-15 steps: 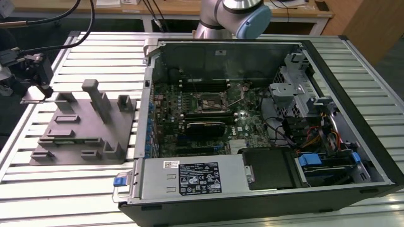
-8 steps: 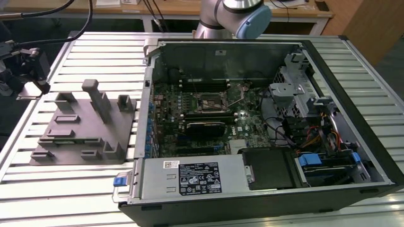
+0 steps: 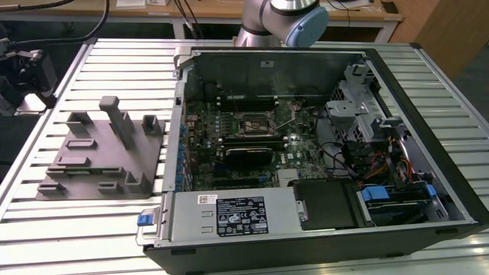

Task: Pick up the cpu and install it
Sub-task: 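Pick up the cpu and move it towards the insertion slot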

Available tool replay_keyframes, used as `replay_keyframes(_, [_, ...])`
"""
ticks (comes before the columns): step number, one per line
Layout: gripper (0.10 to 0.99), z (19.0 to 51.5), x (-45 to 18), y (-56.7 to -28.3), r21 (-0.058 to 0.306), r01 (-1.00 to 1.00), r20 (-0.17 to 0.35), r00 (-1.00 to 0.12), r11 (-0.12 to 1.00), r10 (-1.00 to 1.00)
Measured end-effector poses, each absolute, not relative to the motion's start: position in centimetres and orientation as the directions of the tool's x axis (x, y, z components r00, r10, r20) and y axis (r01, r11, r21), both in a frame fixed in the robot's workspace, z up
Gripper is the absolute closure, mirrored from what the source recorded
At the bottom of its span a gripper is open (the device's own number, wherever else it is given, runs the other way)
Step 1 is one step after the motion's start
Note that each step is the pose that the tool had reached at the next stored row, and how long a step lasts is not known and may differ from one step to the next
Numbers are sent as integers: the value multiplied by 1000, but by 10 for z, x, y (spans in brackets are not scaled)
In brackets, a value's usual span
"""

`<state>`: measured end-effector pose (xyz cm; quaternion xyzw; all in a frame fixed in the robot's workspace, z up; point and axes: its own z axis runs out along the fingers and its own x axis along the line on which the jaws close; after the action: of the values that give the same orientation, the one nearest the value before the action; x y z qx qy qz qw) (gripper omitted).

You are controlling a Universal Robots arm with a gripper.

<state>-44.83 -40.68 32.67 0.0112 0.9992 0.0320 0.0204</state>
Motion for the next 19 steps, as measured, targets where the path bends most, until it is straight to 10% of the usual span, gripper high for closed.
replay_keyframes(19, [545,360,-448,-407,64,21,-40,-999,998,24])
